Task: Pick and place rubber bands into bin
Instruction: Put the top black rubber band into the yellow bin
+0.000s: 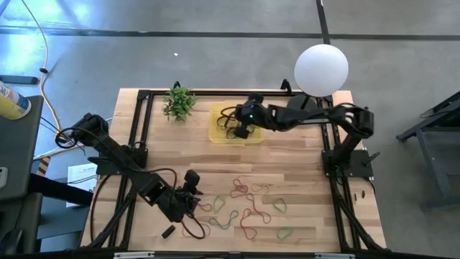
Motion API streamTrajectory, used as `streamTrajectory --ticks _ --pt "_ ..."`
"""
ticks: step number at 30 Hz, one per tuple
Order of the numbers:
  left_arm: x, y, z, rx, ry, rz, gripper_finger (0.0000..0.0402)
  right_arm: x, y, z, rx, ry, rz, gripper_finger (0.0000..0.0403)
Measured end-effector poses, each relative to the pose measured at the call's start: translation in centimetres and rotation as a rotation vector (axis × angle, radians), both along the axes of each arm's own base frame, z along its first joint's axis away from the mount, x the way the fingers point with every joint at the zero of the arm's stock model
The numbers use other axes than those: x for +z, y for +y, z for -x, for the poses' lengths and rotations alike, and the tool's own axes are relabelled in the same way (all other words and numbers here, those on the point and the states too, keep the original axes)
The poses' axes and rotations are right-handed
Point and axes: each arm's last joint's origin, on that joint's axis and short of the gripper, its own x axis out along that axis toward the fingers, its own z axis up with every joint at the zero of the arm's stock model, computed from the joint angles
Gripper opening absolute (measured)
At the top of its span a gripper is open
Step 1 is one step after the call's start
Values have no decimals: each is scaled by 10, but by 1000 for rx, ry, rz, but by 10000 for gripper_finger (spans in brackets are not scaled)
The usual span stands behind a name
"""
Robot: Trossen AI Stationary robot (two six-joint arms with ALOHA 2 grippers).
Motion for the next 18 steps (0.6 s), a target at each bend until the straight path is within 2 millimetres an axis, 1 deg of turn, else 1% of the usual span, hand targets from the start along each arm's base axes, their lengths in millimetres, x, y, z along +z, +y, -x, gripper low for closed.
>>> streamTrajectory --ticks 4,7,13,18 --pt "-1 -2 4 29 0 -9 99 -15 -18 -3 -14 2 -26 2" --pt "-1 -2 5 51 -4 -19 99 -22 -28 -3 -19 0 -46 3" --pt "-2 0 6 71 -4 -27 99 -27 -43 1 -27 -16 -111 4" --pt "-1 0 6 78 -10 -39 99 -29 -50 5 -17 -36 -194 20"
